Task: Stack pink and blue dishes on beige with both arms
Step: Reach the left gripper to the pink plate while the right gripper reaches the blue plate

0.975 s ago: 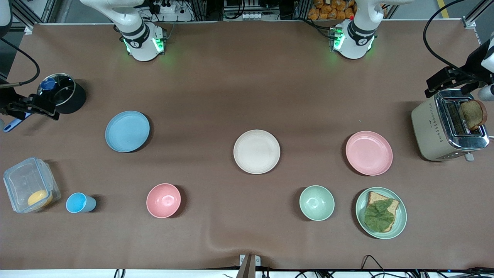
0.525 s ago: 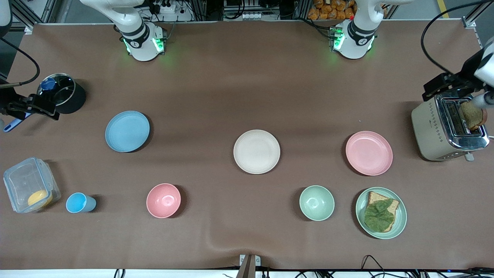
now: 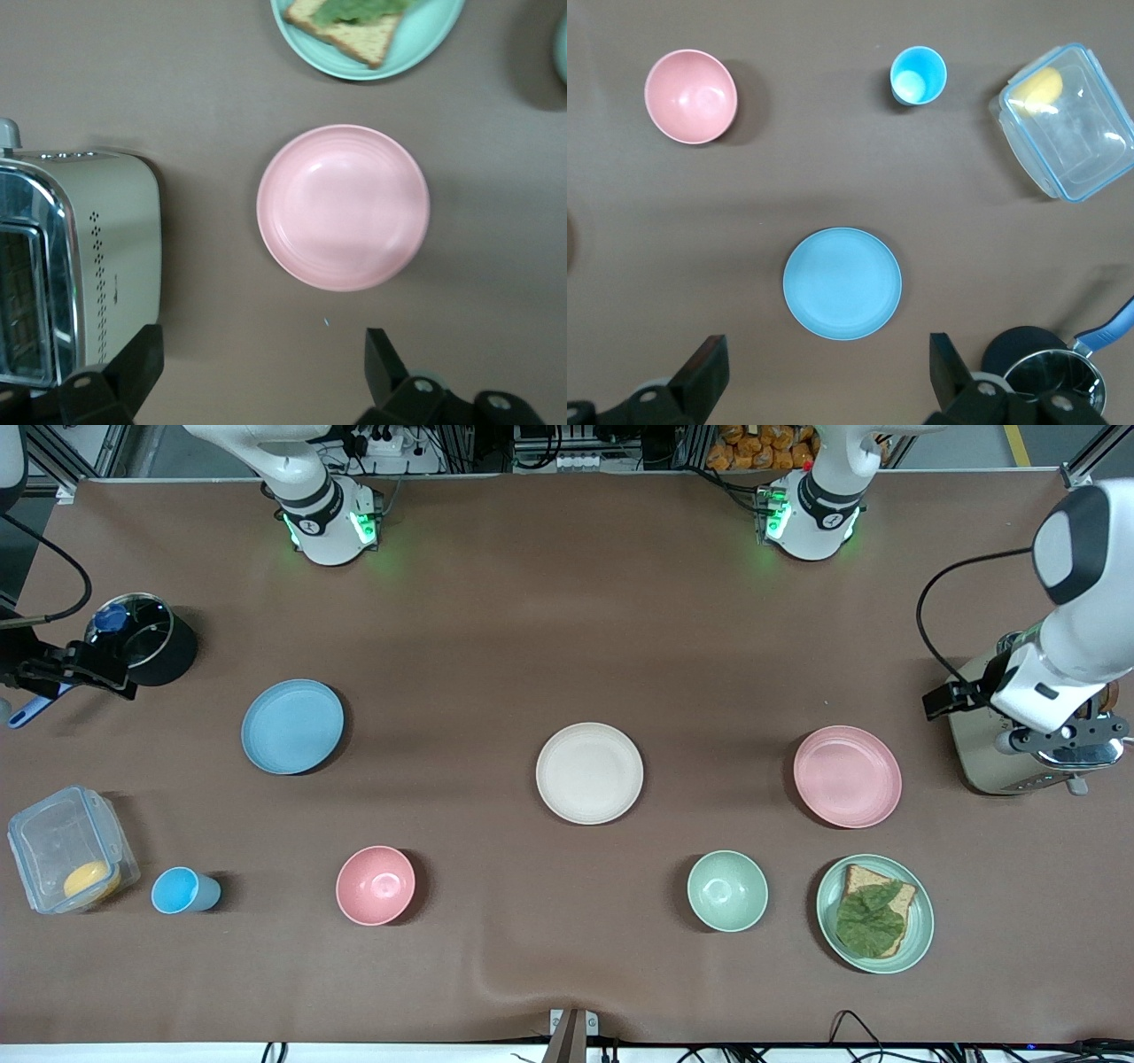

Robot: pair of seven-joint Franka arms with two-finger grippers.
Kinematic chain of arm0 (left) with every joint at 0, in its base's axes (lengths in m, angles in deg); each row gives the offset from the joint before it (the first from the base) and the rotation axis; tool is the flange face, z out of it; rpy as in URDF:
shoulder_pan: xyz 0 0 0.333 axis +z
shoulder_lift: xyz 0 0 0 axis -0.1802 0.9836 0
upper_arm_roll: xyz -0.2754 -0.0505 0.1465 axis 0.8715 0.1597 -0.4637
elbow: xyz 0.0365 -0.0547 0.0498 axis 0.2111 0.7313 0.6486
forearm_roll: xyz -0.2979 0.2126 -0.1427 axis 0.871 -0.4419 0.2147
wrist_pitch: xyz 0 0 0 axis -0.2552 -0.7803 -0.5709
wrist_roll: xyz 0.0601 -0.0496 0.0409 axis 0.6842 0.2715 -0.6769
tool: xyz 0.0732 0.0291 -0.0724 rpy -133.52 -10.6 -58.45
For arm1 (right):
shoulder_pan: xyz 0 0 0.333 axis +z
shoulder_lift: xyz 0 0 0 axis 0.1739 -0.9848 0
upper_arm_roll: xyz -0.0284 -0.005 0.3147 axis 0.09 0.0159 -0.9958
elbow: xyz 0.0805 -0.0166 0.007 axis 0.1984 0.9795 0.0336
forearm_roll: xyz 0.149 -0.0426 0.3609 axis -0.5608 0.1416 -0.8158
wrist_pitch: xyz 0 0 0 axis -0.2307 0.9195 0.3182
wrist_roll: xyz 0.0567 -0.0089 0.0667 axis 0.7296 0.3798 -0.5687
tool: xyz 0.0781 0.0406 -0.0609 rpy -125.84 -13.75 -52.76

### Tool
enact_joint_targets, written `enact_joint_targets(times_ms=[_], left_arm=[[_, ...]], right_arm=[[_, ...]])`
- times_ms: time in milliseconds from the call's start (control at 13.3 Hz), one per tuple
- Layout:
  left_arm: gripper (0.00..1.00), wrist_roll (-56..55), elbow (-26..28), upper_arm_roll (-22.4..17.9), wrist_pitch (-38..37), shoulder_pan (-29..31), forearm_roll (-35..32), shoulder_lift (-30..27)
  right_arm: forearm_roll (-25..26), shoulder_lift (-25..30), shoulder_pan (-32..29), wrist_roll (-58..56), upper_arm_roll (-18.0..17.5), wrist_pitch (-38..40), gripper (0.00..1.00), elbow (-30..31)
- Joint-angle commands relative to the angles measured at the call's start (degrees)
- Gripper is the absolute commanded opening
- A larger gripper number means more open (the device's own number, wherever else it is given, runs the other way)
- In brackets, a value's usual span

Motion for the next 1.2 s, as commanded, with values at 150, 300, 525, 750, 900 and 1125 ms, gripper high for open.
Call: enact_joint_targets(times_ms=[150,300,525,750,900,1125], left_arm=[[1.00,1.23,7.21,0.57,14.72,4.74,-1.22,9.08],[1.00,1.50,7.21,0.92,20.52,6.15,0.00,15.33],[1.00,1.50,6.77,1.54,21.87,6.42,3.43,19.22],[1.00,1.42,5.98,1.63,22.31,6.16,4.22,21.33],[0.99,1.50,5.72,1.63,23.10,6.42,4.31,22.65],[0.89,1.50,5.19,1.63,23.19,6.51,5.45,23.27]], right_arm=[[0.12,-2.17,-5.45,-0.30,0.01,1.75,1.00,3.06],[-0.41,-2.35,-5.82,-1.27,0.01,-2.00,1.00,8.94],[-0.84,-2.26,-6.69,-2.58,-0.08,-9.13,1.00,16.68],[-5.93,-2.69,-10.20,-13.02,0.01,-19.66,1.00,25.37],[-7.00,-4.71,-11.87,-17.42,0.01,-24.78,1.00,28.73],[-10.33,-10.32,-14.68,-24.89,0.01,-28.13,1.00,29.45]])
